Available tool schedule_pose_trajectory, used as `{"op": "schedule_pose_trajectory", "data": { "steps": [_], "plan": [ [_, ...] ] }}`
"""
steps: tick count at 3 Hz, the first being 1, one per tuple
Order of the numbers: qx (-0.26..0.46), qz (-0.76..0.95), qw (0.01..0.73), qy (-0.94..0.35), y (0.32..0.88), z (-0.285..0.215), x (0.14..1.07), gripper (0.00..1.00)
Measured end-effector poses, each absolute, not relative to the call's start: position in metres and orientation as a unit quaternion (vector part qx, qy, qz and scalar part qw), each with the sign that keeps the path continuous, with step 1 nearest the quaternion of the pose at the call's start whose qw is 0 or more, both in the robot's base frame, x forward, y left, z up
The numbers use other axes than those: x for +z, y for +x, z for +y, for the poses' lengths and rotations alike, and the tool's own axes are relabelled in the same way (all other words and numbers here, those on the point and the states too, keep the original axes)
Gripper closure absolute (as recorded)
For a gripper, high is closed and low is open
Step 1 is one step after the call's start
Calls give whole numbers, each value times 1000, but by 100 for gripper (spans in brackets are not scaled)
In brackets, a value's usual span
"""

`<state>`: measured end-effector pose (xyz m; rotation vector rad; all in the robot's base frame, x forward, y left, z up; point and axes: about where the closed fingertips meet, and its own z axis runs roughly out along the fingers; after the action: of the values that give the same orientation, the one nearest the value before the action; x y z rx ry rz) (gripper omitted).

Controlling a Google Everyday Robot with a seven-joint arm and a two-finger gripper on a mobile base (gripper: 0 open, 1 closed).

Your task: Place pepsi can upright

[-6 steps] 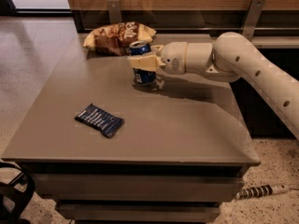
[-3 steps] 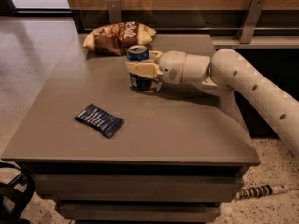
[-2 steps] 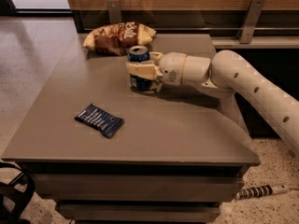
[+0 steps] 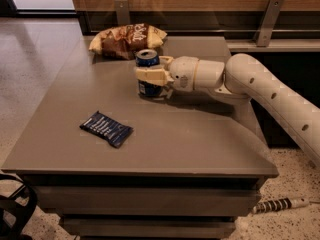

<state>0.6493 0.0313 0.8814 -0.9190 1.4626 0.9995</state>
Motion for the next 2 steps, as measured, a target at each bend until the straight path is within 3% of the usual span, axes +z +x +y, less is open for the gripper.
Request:
{"op": "schedule_pose_trajectory", "data": {
  "steps": [1,2],
  "plan": [
    [423,614,541,-389,648,35,882,27],
    [424,614,540,-390,648,37,882,4]
  ]
}}
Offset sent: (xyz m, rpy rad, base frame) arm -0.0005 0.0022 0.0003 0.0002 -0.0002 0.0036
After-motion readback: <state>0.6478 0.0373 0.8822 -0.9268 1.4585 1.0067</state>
